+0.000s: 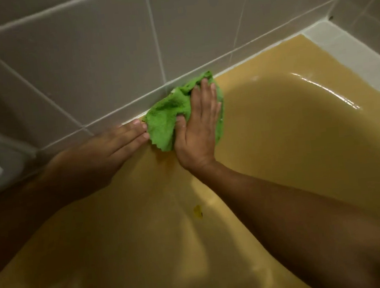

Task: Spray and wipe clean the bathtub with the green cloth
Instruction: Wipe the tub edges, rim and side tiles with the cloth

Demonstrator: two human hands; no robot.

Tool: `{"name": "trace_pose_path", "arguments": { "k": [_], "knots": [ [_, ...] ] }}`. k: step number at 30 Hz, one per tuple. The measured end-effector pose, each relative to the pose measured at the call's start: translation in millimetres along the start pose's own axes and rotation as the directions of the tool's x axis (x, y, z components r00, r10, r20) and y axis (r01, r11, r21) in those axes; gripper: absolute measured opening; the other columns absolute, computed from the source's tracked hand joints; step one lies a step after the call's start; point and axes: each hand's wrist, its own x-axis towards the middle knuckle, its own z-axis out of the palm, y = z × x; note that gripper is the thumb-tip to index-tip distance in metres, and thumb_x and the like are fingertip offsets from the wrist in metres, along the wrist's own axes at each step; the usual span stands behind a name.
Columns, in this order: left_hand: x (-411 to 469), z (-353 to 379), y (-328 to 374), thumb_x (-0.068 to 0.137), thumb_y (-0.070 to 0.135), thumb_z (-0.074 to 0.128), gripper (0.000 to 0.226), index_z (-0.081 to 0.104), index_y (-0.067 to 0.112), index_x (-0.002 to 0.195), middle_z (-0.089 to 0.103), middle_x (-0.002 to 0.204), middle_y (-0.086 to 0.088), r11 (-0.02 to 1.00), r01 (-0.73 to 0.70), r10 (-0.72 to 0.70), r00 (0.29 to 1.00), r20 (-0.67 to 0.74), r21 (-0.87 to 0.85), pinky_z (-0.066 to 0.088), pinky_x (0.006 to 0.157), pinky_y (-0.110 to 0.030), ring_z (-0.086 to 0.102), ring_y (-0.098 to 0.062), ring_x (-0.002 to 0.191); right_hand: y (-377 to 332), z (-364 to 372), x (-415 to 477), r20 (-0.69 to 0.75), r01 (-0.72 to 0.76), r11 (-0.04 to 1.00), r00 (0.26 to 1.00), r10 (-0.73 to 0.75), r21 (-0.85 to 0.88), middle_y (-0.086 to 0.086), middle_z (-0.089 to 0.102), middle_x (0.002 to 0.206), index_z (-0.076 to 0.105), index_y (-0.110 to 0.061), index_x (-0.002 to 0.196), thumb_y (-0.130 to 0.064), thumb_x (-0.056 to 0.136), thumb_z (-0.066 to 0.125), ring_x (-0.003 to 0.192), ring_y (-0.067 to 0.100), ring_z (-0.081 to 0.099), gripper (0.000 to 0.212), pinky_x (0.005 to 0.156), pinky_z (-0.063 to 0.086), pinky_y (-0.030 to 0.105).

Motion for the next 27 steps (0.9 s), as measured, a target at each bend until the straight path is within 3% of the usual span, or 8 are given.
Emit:
{"name": "trace_pose_path", "arguments": {
  "k": [4, 8, 12, 18, 22, 27],
  "knots": [
    [-50.5, -4.1, -6.0, 0.091, -0.007, 0.041, 0.065, 0.039, 0.003, 0.156, 0.032, 0.166, -0.017, 1.000, 0.018, -0.018, 1.000, 0.010, 0.008, 0.034, 0.119, -0.050, 0.031, -0.035, 0.154, -20.6, 16.1, -32.9, 0.138, 0.141, 0.990, 0.980, -0.143, 0.024, 0.014, 0.013, 0.170, 0.026, -0.004, 0.159, -0.018, 0.092, 0.053, 0.158, 0.029, -0.002, 0.074, 0.126, 0.002, 0.057],
    [-60.7, -2.7, -3.2, 0.095, -0.004, 0.034, 0.057, 0.044, -0.001, 0.151, 0.037, 0.162, -0.019, 1.000, 0.010, -0.010, 1.000, -0.018, 0.010, 0.029, 0.122, -0.047, 0.034, -0.036, 0.152, -10.3, 4.2, -27.2, 0.212, 0.198, 0.979, 0.960, -0.183, -0.051, 0.008, 0.011, 0.171, 0.023, -0.012, 0.162, -0.025, 0.097, 0.051, 0.158, 0.022, -0.004, 0.071, 0.128, -0.001, 0.048],
    [-62.3, -2.3, -2.1, 0.093, -0.003, 0.041, 0.065, 0.037, 0.005, 0.157, 0.032, 0.167, -0.013, 1.000, 0.019, -0.019, 1.000, -0.004, 0.015, 0.032, 0.121, -0.050, 0.031, -0.034, 0.154, 10.7, -24.3, -13.7, 0.298, 0.308, 0.946, 0.916, -0.268, -0.097, 0.003, 0.010, 0.172, 0.020, -0.016, 0.163, -0.027, 0.104, 0.045, 0.158, 0.018, -0.002, 0.065, 0.128, 0.004, 0.047],
    [-60.2, -5.9, 1.6, 0.094, 0.002, 0.045, 0.057, 0.048, 0.001, 0.151, 0.037, 0.164, -0.014, 0.999, 0.051, -0.051, 0.999, 0.010, 0.010, 0.036, 0.118, -0.053, 0.034, -0.034, 0.152, 49.0, -69.3, 30.8, 0.302, 0.152, 0.955, 0.951, -0.071, -0.255, -0.005, -0.001, 0.172, 0.008, -0.025, 0.164, -0.034, 0.105, 0.037, 0.157, 0.012, -0.008, 0.066, 0.128, 0.000, 0.049],
    [-59.8, -6.4, 2.3, 0.095, 0.002, 0.045, 0.055, 0.049, 0.000, 0.150, 0.038, 0.163, -0.015, 0.998, 0.049, -0.049, 0.999, 0.001, 0.032, 0.038, 0.116, -0.055, 0.037, -0.035, 0.151, 58.2, -83.2, 47.8, 0.231, 0.079, 0.938, 0.973, 0.001, -0.336, -0.005, 0.004, 0.172, 0.015, -0.025, 0.163, -0.032, 0.106, 0.041, 0.158, 0.013, -0.001, 0.063, 0.128, 0.004, 0.041],
    [-59.2, -7.6, 2.8, 0.092, 0.003, 0.048, 0.059, 0.046, 0.000, 0.151, 0.038, 0.162, -0.018, 0.998, 0.048, -0.047, 0.999, -0.019, 0.038, 0.034, 0.119, -0.050, 0.037, -0.036, 0.150, 24.7, -51.9, 39.1, 0.068, -0.096, 0.968, 0.991, 0.115, -0.231, 0.004, 0.012, 0.171, 0.025, -0.010, 0.161, -0.026, 0.106, 0.035, 0.158, 0.020, 0.002, 0.058, 0.128, 0.007, 0.035]
  ]
}}
